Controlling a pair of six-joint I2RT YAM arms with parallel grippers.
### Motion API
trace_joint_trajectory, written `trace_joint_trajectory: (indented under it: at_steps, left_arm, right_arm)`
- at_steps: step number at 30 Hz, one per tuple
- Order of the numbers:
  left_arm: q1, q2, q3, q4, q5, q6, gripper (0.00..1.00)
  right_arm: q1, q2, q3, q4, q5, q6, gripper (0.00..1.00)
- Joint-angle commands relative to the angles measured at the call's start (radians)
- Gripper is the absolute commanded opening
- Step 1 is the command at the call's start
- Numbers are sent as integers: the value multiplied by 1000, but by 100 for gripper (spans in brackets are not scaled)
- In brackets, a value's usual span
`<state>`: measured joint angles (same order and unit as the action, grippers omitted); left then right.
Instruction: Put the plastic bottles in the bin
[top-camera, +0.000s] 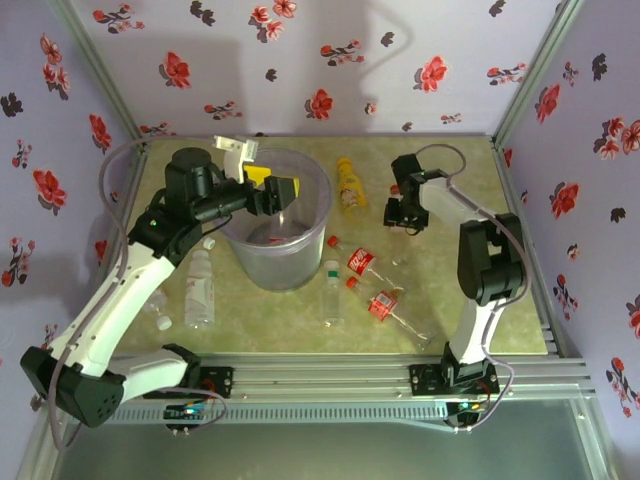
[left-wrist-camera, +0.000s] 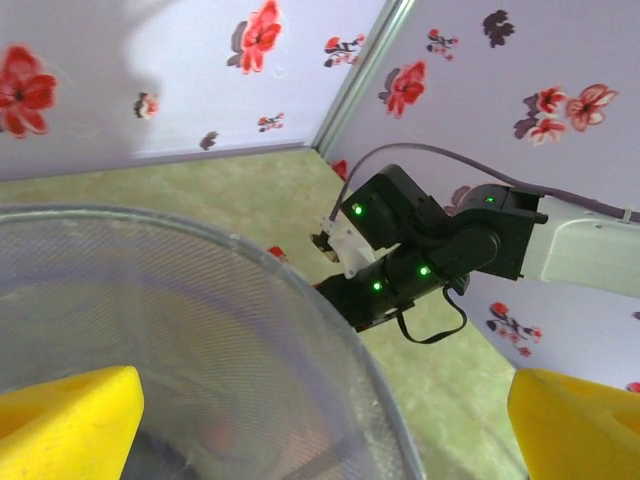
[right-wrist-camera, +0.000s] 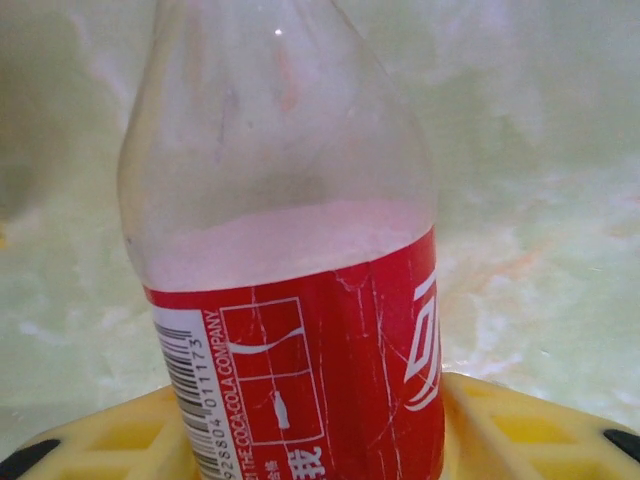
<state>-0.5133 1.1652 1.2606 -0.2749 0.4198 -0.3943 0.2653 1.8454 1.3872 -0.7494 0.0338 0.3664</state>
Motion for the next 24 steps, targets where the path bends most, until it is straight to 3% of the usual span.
trace_joint_trajectory:
  at_steps: [1,9,13,24]
  left_arm:
    - [-8,36,6,106,99,-60,94]
    - [-57,137,93,123,130,-63,94]
    - [-96,205,147,126,211,-58,93]
    - [-179,322,207,163,276,-73,91]
  right_arm:
    - [-35,-139,-5,-32,-26,-1,51]
    - [-69,-428,-36,67,-242,54,51]
    - [-74,-525,-26,150,-409,111,51]
    - [-48,-574,-78,507,-721,360,50]
